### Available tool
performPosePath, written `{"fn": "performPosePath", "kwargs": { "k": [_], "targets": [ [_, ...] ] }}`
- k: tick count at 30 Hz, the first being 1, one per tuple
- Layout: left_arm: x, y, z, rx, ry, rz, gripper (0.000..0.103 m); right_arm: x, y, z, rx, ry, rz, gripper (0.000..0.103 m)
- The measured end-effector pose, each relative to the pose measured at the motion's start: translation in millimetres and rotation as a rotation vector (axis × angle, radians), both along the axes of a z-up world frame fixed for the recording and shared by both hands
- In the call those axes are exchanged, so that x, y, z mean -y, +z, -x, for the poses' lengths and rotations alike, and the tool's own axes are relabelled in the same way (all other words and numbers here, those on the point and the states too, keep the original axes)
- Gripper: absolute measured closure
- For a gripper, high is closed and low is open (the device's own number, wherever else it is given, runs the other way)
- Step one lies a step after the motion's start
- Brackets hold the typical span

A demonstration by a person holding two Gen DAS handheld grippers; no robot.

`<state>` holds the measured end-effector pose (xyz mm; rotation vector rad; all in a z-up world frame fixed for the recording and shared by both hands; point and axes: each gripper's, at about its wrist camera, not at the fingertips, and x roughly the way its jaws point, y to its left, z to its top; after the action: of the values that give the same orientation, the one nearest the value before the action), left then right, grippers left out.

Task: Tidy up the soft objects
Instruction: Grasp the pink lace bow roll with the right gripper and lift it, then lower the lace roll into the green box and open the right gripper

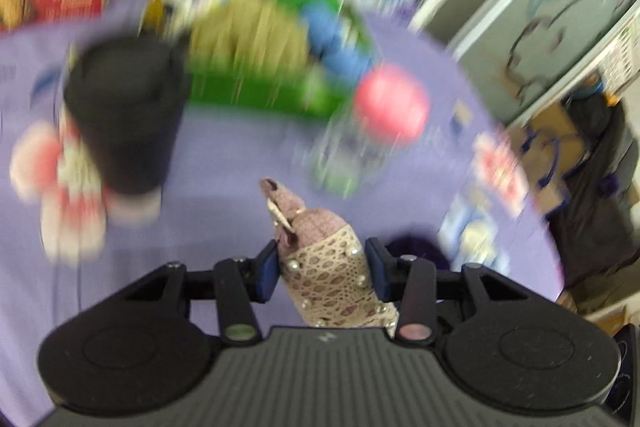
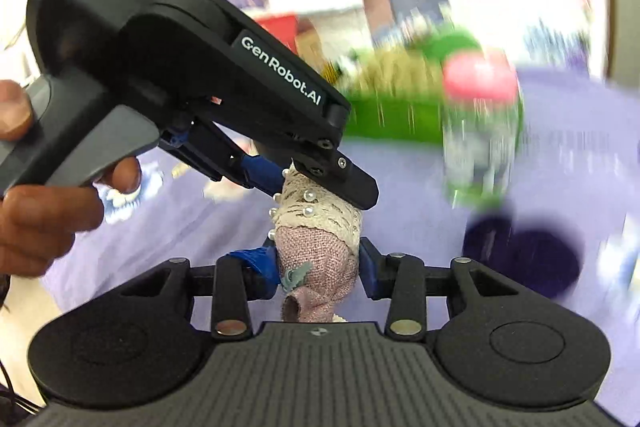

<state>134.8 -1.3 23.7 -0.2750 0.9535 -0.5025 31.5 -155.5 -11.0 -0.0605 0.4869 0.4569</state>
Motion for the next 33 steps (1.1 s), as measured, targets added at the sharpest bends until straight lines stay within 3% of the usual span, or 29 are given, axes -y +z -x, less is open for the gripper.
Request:
{"fn": "performPosePath", "kwargs": {
  "k": [4,7,13,15,16,19,22,26,29,33],
  "targets": [
    [-3.7,57.8,-49.0,0.110,0.019,0.036,0.058,-2.5,56.4,-50.3,0.109,0.071,0.116,0.079],
    [6.6,88.2,-98.2,0.136,0.035,0.031,0.058,-2.7,87.0,-106.6,0.134,0.103,0.189,0.079],
    [50.6,96.5,-187.2,0.121,0.019,-0.041,0.058,17.8,100.5,-193.7,0.087,0.026,0.218,0.078],
    [66.5,86.2,-209.2,0.112,0.030,-0.097,0.034,28.8,91.8,-220.6,0.026,-0.004,0.203,0.077],
    [71.1,81.5,-217.2,0.116,0.052,-0.133,0.014,33.2,86.6,-233.5,-0.012,-0.022,0.207,0.076],
    [71.1,75.7,-219.4,0.171,0.111,-0.191,0.010,46.3,81.5,-253.3,-0.027,-0.077,0.206,0.075],
    [54.5,80.1,-213.4,0.191,0.165,-0.168,0.004,60.3,87.5,-245.2,0.030,-0.097,0.158,0.074],
    [41.2,93.1,-200.5,0.188,0.172,-0.142,0.004,67.4,98.6,-223.1,0.057,-0.113,0.099,0.074],
    [31.4,103.3,-170.4,0.208,0.155,-0.121,0.004,76.6,102.2,-210.2,0.057,-0.122,0.082,0.073],
    [21.5,107.9,-112.5,0.255,0.125,-0.124,0.003,90.4,100.6,-162.5,0.078,-0.148,0.053,0.072]
  ]
}}
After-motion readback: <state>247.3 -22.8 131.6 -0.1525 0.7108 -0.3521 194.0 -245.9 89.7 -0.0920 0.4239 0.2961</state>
